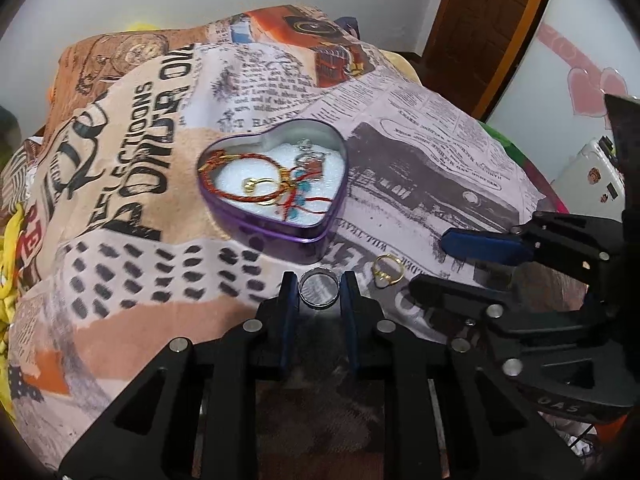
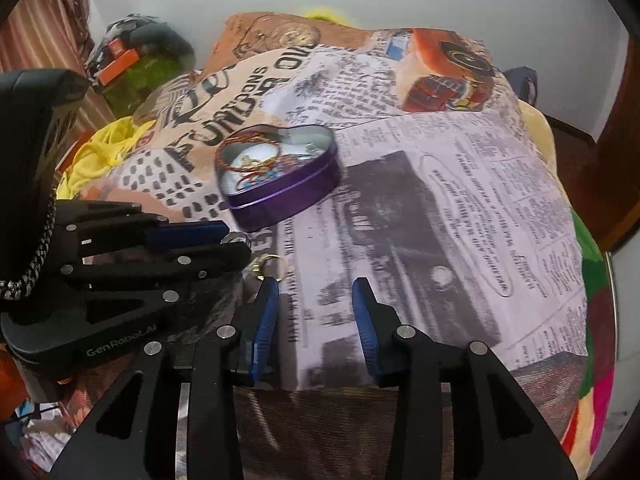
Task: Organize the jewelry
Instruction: 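Lower both tools to the remaining gold hoop and silver ring, then grasp the silver ring with the left tool while the right tool grasps a gold hoop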
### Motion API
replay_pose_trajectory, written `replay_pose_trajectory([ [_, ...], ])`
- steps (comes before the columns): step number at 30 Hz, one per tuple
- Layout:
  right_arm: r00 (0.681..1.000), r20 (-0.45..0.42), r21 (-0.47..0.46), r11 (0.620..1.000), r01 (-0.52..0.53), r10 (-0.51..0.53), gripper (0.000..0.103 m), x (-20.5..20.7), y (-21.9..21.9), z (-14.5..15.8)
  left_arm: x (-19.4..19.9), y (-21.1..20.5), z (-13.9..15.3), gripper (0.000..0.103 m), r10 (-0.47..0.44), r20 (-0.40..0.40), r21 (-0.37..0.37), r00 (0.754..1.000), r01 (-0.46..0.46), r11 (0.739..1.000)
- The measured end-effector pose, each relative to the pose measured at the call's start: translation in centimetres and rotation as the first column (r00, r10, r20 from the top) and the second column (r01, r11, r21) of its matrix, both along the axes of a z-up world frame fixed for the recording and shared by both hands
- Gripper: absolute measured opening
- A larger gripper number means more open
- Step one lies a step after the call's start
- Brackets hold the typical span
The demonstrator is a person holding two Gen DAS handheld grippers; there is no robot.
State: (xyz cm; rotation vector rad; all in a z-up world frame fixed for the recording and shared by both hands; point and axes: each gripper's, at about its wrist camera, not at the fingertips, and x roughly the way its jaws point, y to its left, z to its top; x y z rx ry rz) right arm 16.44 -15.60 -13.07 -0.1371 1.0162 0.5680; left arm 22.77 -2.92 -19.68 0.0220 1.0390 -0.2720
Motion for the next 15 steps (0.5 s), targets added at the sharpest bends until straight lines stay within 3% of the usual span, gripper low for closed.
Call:
replay_pose_trajectory([
  [12, 0.997, 0.038, -0.094, 0.993, -0.065, 0.068, 0.034, 0.3, 3.1, -1.2, -1.4, 2.1, 1.3, 0.020, 0.036, 0.051, -0.017, 0.998, -0.036, 0.999],
  [13, 0.997, 0.040, -0.093, 0.994, -0.064, 0.068, 0.033, 0.3, 3.1, -1.2, -1.4, 2.1, 1.4, 0.020, 0.037, 0.052, -0.019, 0.998, -0.036, 0.999],
  [15, 0.997, 0.037, -0.087, 0.994, -0.065, 0.069, 0.019, 0.3, 3.0, -1.1, -1.5, 2.0, 1.5, 0.020, 0.038, 0.057, -0.023, 0.998, -0.036, 0.999],
])
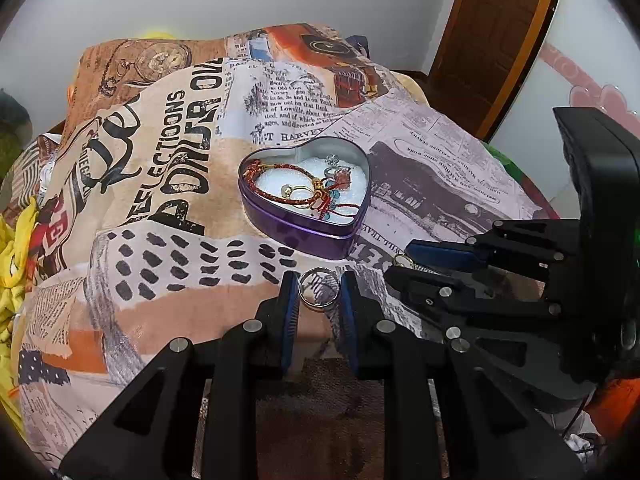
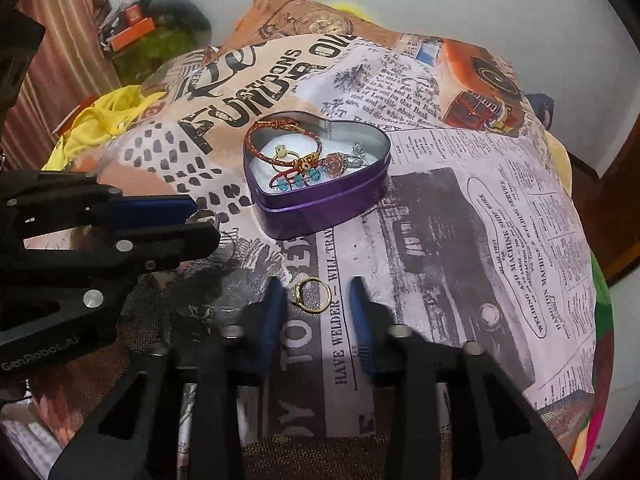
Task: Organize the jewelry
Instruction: 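Grasp the silver ring with the left tool while the right tool grasps a gold hoop, then carry both rings over the heart tin and open both tools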
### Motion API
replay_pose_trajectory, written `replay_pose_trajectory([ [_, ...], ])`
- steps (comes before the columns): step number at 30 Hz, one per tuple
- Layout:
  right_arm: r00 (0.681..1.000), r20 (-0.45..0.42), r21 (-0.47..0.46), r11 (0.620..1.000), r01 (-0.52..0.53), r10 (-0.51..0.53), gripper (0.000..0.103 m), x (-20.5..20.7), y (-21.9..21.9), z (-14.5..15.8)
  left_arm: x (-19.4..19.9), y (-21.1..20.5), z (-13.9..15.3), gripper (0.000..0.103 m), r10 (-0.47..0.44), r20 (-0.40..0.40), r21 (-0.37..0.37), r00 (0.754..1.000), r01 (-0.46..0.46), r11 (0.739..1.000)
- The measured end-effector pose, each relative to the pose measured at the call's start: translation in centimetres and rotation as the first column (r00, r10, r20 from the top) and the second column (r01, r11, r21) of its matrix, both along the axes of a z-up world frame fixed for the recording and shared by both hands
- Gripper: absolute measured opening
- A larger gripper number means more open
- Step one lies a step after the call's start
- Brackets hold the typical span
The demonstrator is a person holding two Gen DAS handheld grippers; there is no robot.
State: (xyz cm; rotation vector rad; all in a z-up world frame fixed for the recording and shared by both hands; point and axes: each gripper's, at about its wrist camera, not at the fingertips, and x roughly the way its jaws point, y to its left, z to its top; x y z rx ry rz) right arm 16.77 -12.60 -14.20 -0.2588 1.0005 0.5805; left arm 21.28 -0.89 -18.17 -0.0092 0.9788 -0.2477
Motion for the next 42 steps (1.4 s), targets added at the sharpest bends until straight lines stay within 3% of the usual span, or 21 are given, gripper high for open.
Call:
replay_pose_trajectory([
  [10, 1.000, 0.011, 0.030, 0.999, 0.026, -0.026, 0.019, -0.2, -0.4, 1.0, -0.6, 0.5, 1.6, 0.020, 0.014, 0.039, -0.002, 0.999, -0.014, 1.000],
  [24, 0.986, 0.152, 0.131, 0.990, 0.045, -0.065, 0.019, 1.1, -0.3, 6.7, 1.5, 1.9, 5.2, 0.020, 0.058, 0.140, -0.020, 0.988, -0.056, 0.998],
  [30, 0.985, 0.162, 0.145, 0.989, 0.042, -0.066, 0.019, 2.5, 0.6, 6.8, 2.9, 2.4, 5.2, 0.020, 0.069, 0.152, -0.019, 0.986, -0.067, 0.998],
  [42, 0.994, 0.103, 0.139, 0.990, 0.025, -0.040, 0.020, 5.4, 1.9, 4.7, 5.4, 2.5, 2.7, 0.020, 0.055, 0.095, -0.018, 0.994, -0.053, 0.998],
])
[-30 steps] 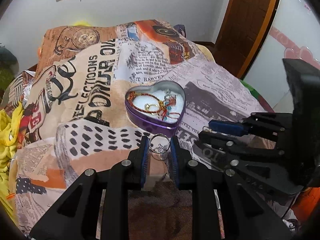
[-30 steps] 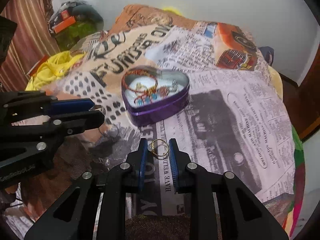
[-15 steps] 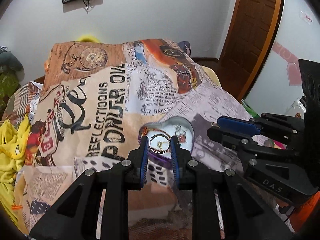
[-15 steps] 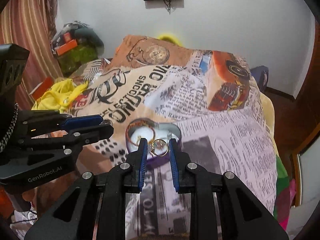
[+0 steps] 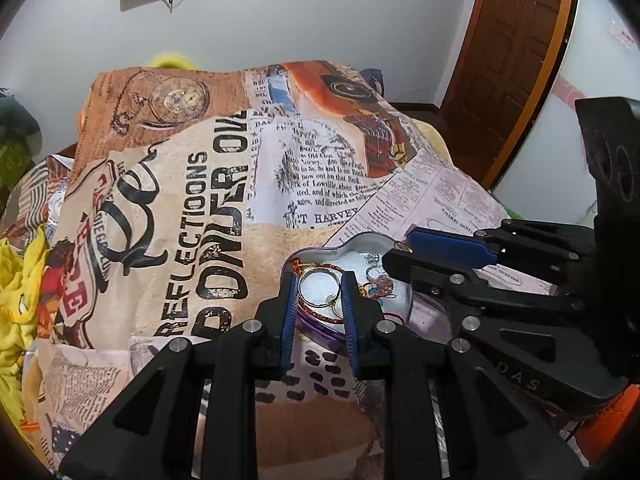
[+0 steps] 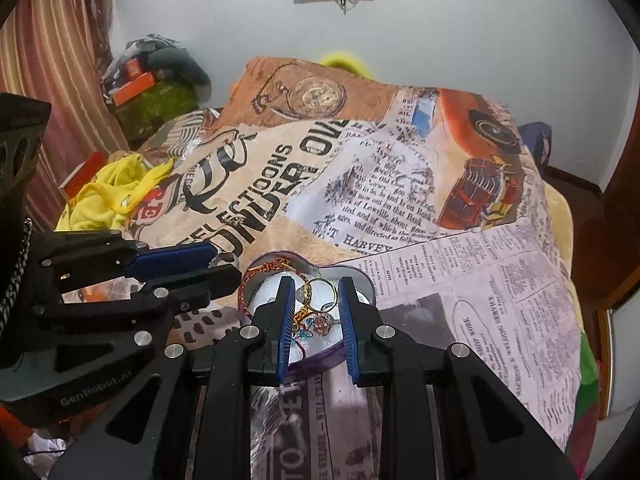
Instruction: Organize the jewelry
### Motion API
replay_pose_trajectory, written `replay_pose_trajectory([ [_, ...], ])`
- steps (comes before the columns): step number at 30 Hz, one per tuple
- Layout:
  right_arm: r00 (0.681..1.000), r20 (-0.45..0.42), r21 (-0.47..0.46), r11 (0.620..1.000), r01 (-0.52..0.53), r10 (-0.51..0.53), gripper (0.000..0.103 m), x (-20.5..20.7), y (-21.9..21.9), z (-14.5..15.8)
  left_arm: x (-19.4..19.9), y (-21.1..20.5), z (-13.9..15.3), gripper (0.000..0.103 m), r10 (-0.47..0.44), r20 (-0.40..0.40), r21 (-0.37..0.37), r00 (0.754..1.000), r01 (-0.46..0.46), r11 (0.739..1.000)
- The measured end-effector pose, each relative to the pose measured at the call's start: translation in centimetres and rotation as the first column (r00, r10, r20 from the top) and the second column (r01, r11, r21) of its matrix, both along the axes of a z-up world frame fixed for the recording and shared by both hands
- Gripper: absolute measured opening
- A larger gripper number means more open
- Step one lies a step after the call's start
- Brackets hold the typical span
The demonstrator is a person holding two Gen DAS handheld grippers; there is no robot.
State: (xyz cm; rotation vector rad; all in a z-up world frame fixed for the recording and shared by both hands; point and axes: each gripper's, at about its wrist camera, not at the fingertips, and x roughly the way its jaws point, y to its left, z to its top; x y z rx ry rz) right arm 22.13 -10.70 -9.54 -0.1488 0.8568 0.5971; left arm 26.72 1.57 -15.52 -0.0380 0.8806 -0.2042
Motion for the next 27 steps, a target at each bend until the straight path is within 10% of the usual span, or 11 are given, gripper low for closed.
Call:
replay_pose_trajectory([
  [14, 0.994, -0.104, 0.001, 1.000, -0.010, 0.010, 0.028, 1.1, -0.4, -1.6, 0.6, 0.3, -0.8, 0.020, -0.006, -0.056, -0.027, 0.998, 0.005, 1.000],
  [27, 0.993, 0.104, 0.066, 0.997, 0.042, -0.048, 0.029, -3.4, -2.5, 6.8, -5.3, 1.0, 8.4, 0.021, 0.054, 0.157, -0.056, 0.986, -0.046, 0.997],
])
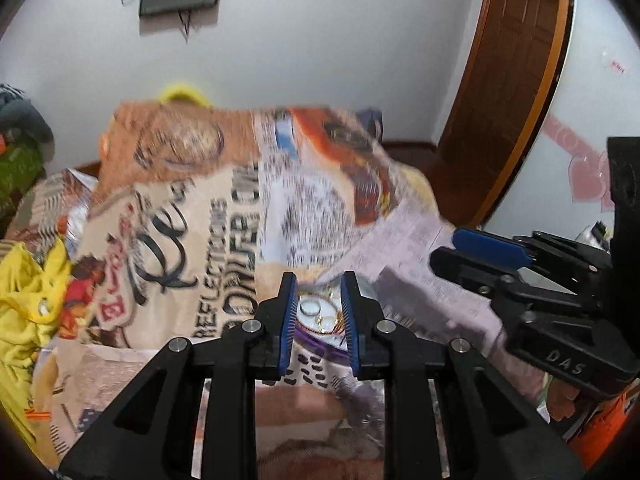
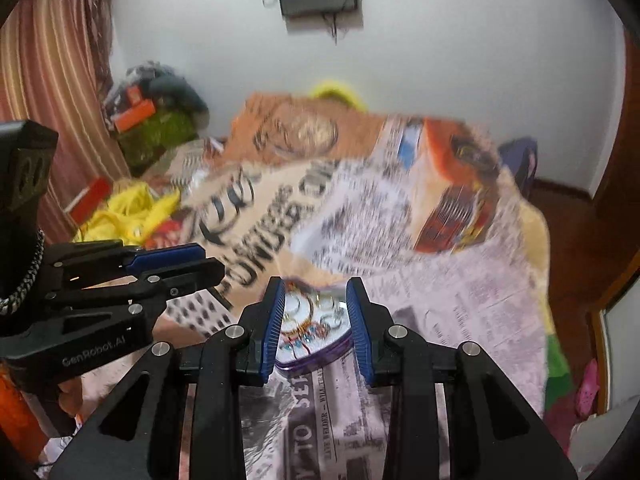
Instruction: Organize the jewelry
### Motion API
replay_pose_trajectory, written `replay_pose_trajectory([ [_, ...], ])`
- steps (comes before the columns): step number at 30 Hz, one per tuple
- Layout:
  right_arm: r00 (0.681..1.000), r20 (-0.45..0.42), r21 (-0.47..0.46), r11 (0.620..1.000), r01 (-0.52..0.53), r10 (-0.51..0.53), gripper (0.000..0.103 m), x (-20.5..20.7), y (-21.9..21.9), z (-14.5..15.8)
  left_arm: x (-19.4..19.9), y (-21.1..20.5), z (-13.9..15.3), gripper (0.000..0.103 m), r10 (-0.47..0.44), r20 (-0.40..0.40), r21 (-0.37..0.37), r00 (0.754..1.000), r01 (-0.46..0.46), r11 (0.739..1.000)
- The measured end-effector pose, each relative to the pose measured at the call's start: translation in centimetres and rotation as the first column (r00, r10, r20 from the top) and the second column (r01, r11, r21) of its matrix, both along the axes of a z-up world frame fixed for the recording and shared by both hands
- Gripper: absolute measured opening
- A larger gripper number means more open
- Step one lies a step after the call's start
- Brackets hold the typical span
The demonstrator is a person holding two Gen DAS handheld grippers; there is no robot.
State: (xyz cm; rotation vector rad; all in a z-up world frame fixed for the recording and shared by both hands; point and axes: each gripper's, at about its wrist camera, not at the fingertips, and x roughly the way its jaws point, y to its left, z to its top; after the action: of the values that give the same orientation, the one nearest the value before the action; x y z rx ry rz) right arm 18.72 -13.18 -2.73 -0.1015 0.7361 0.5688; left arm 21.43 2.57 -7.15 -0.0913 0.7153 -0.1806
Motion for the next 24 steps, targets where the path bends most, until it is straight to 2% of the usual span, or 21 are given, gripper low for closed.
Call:
replay_pose_trajectory([
  [4, 0.992, 0.127, 0.040, 0.999, 0.021, -0.026, 0.029, -3.2, -0.8, 4.3, -3.2, -0.2, 3.8, 0.021, 0.023, 0.115, 0.014, 0.993, -0.025, 1.000],
  [8, 0.966, 0.252, 0.085, 0.996, 0.039, -0.059, 0.029, -6.7, -1.8, 8.2, -7.2, -0.8, 7.5, 0.024, 0.045, 0.246, 0.035, 0.968, -0.056, 0.998],
  [11, 0.931, 0.352, 0.118, 0.991, 0.058, -0.097, 0.029, -9.8, -2.4, 10.9, -10.0, -1.2, 9.5, 0.035, 0.067, 0.336, 0.043, 0.940, -0.087, 0.995],
  [13, 0.910, 0.398, 0.135, 0.989, 0.068, -0.117, 0.029, -11.4, -2.6, 11.9, -12.0, -1.3, 10.6, 0.047, 0.086, 0.395, 0.035, 0.915, -0.109, 0.993],
  [16, 0.883, 0.448, 0.157, 0.985, 0.075, -0.139, 0.032, -13.3, -2.9, 13.0, -14.1, -1.5, 11.7, 0.052, 0.103, 0.455, 0.033, 0.885, -0.132, 0.991],
  [18, 0.865, 0.476, 0.171, 0.981, 0.087, -0.160, 0.050, -14.3, -3.1, 13.4, -15.0, -1.6, 12.0, 0.055, 0.107, 0.478, 0.040, 0.872, -0.143, 0.989],
  [19, 0.856, 0.488, 0.178, 0.980, 0.095, -0.171, 0.055, -14.8, -3.2, 13.5, -15.7, -1.7, 12.2, 0.058, 0.111, 0.493, 0.045, 0.863, -0.153, 0.987],
  [22, 0.832, 0.514, 0.192, 0.973, 0.126, -0.209, 0.074, -15.6, -3.4, 13.6, -16.8, -2.0, 12.2, 0.081, 0.128, 0.523, 0.051, 0.843, -0.181, 0.982],
  [24, 0.820, 0.522, 0.204, 0.968, 0.148, -0.235, 0.088, -15.9, -3.5, 13.5, -17.5, -2.2, 12.2, 0.090, 0.135, 0.539, 0.053, 0.831, -0.194, 0.980],
])
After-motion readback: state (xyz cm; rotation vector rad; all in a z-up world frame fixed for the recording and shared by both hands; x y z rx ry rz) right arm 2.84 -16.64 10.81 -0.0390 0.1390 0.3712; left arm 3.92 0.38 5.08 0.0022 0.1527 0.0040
